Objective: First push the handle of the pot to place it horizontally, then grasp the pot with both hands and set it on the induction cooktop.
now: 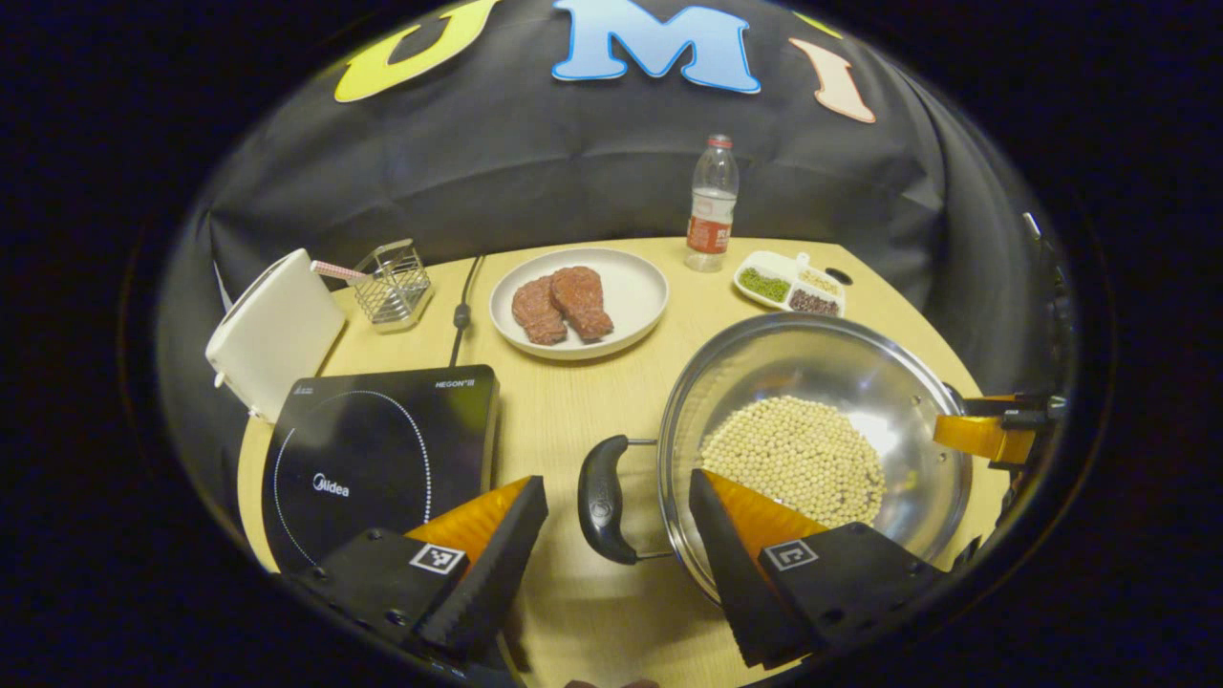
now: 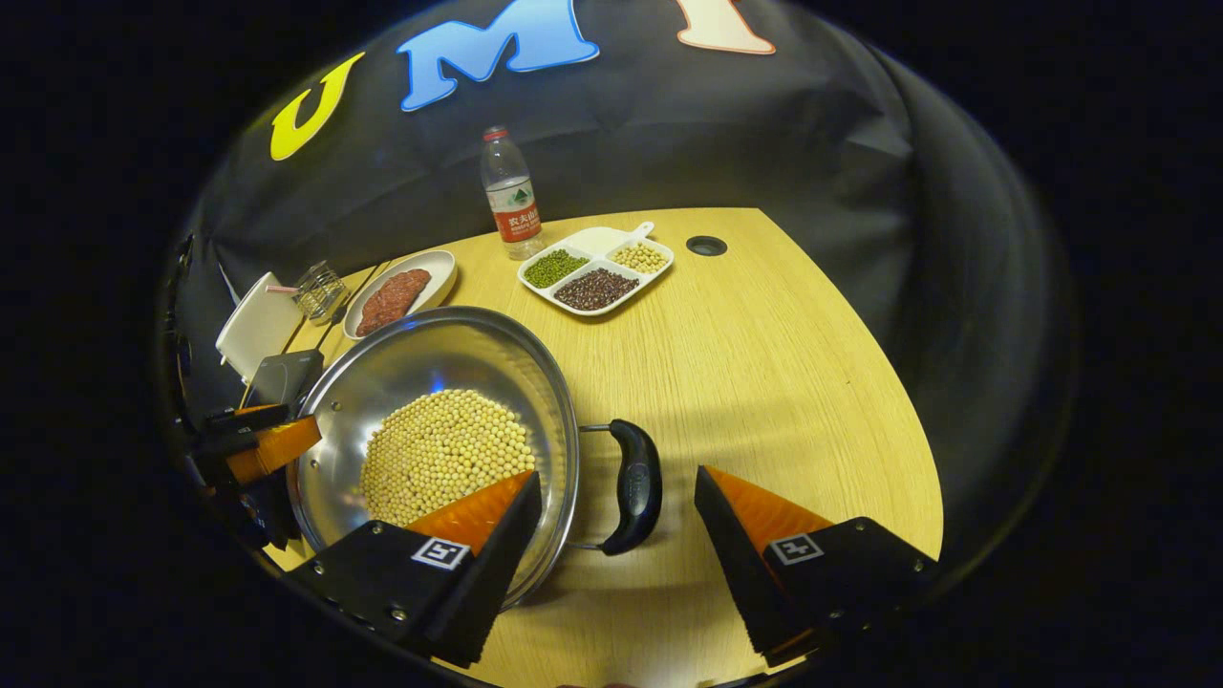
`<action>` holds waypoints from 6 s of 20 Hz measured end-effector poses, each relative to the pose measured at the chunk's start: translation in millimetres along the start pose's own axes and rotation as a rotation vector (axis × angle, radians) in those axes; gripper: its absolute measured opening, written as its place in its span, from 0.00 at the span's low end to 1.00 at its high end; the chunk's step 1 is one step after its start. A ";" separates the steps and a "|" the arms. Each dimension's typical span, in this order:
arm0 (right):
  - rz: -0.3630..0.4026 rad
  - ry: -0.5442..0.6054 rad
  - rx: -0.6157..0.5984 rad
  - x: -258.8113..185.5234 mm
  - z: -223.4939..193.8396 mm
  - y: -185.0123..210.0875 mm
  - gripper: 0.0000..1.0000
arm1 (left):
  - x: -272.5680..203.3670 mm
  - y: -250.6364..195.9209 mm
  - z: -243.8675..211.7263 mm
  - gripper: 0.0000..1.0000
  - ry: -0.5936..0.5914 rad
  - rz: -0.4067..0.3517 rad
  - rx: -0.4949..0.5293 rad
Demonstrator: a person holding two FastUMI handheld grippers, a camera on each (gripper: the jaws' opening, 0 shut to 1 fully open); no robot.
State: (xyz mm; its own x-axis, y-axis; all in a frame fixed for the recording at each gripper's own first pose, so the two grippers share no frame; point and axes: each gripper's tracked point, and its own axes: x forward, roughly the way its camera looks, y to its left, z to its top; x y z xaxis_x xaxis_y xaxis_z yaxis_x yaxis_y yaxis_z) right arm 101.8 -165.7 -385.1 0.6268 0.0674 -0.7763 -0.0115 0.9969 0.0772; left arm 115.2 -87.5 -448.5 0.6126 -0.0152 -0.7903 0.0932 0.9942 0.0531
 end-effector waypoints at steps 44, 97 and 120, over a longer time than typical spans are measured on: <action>0.025 0.008 0.006 -84.5 18.0 193.5 0.52 | -18.5 23.4 13.2 0.64 -0.017 -0.011 -0.027; 0.041 0.069 0.012 -5.0 3.8 382.2 0.54 | -27.6 33.0 26.9 0.65 -0.081 0.030 -0.090; 0.080 -0.710 -0.075 -282.2 188.6 238.6 0.93 | -340.3 -193.7 213.2 0.97 -0.815 0.087 -0.071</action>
State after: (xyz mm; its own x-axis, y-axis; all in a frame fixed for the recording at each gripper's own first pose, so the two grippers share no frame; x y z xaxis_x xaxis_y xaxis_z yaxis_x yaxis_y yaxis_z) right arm 69.1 45.7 -29.7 0.9770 0.1238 -0.1737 -0.1160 0.9918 0.0542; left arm 56.0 -297.5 -59.7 0.9955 0.0165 -0.0929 -0.0134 0.9993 0.0336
